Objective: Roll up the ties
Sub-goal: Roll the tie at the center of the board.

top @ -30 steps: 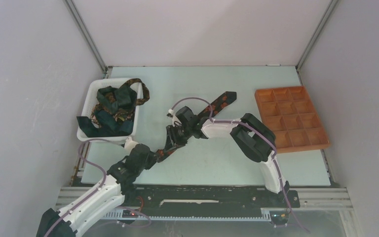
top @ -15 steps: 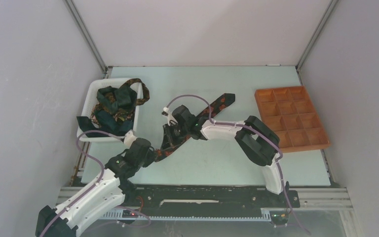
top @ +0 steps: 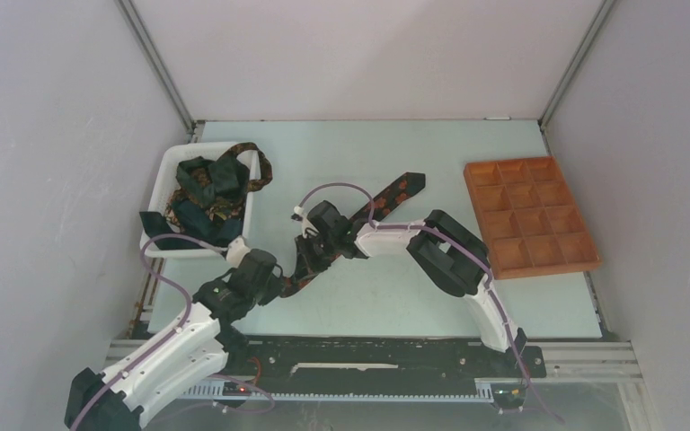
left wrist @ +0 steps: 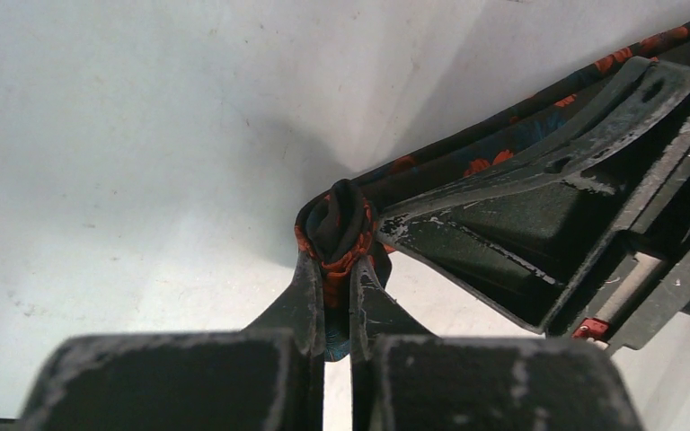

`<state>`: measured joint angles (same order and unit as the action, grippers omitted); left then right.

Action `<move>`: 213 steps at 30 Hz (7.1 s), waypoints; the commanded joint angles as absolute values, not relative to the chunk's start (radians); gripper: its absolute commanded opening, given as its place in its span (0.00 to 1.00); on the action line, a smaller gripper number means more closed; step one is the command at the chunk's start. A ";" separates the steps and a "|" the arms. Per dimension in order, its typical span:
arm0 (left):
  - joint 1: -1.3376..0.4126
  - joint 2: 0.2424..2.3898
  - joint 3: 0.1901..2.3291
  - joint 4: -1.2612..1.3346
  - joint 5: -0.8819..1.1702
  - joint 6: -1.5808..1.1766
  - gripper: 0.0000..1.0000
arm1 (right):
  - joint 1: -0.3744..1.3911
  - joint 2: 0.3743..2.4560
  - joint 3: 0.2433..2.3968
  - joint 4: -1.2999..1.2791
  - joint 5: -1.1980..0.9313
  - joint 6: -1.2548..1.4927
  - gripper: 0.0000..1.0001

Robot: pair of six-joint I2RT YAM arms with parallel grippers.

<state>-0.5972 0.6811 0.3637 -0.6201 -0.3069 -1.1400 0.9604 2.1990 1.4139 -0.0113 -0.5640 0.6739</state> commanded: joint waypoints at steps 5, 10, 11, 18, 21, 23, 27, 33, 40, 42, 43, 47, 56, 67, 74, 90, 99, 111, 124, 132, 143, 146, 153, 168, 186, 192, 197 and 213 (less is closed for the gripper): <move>-0.594 0.739 0.456 -0.591 -0.313 -1.101 0.00 | 0.988 2.222 1.457 0.006 -0.569 0.672 0.03; -0.594 0.808 0.489 -0.576 -0.312 -1.091 0.00 | 0.994 2.216 1.454 0.008 -0.572 0.674 0.02; -0.594 0.824 0.496 -0.572 -0.309 -1.089 0.00 | 0.997 2.216 1.454 0.011 -0.574 0.675 0.02; -0.594 0.934 0.548 -0.548 -0.288 -1.069 0.00 | 0.999 2.220 1.452 0.021 -0.594 0.683 0.02; -0.594 0.988 0.577 -0.545 -0.282 -1.058 0.00 | 0.999 2.219 1.448 0.020 -0.600 0.683 0.02; -0.594 1.019 0.589 -0.544 -0.279 -1.057 0.00 | 0.997 2.217 1.447 0.016 -0.603 0.685 0.01; -0.594 1.069 0.601 -0.532 -0.279 -1.057 0.00 | 0.987 2.203 1.431 0.015 -0.604 0.693 0.02; -0.593 1.141 0.607 -0.513 -0.281 -1.053 0.00 | 0.966 2.183 1.416 -0.011 -0.592 0.689 0.01; -0.593 1.180 0.625 -0.514 -0.298 -1.046 0.00 | 0.949 2.158 1.409 -0.086 -0.568 0.667 0.02; -0.594 1.192 0.630 -0.516 -0.301 -1.045 0.00 | 0.943 2.144 1.403 -0.103 -0.557 0.663 0.02; -0.594 1.198 0.632 -0.516 -0.303 -1.044 0.00 | 0.936 2.137 1.399 -0.112 -0.556 0.664 0.02; -0.592 1.232 0.642 -0.515 -0.305 -1.043 0.00 | 0.915 2.092 1.374 -0.133 -0.547 0.656 0.03; -0.593 1.284 0.670 -0.510 -0.296 -1.040 0.26 | 0.876 2.030 1.330 -0.154 -0.533 0.627 0.05; -0.603 1.203 0.645 -0.509 -0.296 -1.059 0.62 | 0.863 2.019 1.330 -0.122 -0.545 0.624 0.08; -0.634 1.156 0.628 -0.502 -0.320 -1.085 0.54 | 0.861 2.004 1.329 -0.094 -0.555 0.633 0.16; -0.679 1.095 0.579 -0.451 -0.385 -1.118 0.33 | 0.843 1.992 1.330 -0.081 -0.569 0.639 0.27; -0.685 1.066 0.532 -0.420 -0.385 -1.131 0.00 | 0.835 1.993 1.330 -0.049 -0.583 0.656 0.33; -0.694 1.035 0.502 -0.391 -0.383 -1.130 0.00 | 0.848 2.063 1.368 -0.023 -0.596 0.669 0.37; -0.698 1.029 0.500 -0.389 -0.383 -1.127 0.00 | 0.855 2.159 1.397 -0.019 -0.640 0.667 0.32; -0.698 0.966 0.525 -0.456 -0.394 -1.096 0.19 | 0.848 2.178 1.397 -0.032 -0.623 0.661 0.18; -0.697 0.603 0.507 -0.707 -0.474 -1.040 1.00 | 0.846 2.202 1.397 -0.059 -0.596 0.638 0.10; -0.696 0.508 0.449 -0.709 -0.476 -1.071 1.00 | 0.844 2.207 1.398 -0.067 -0.594 0.636 0.09; -0.696 0.310 0.301 -0.674 -0.386 -1.187 0.97 | 0.844 2.206 1.397 -0.077 -0.588 0.634 0.08; -0.694 0.342 0.108 -0.421 -0.322 -1.388 0.71 | 0.841 2.221 1.397 -0.096 -0.584 0.627 0.05; -0.689 0.505 0.124 -0.455 -0.357 -1.507 0.61 | 0.834 2.222 1.397 -0.095 -0.597 0.624 0.05; -0.689 0.544 0.120 -0.395 -0.365 -1.499 0.58 | 0.834 2.222 1.396 -0.095 -0.598 0.626 0.04; -0.685 0.592 0.129 -0.379 -0.376 -1.497 0.58 | 0.834 2.223 1.396 -0.095 -0.601 0.625 0.04; -0.663 0.785 0.149 -0.226 -0.382 -1.378 0.18 | 0.831 2.214 1.397 -0.105 -0.593 0.619 0.05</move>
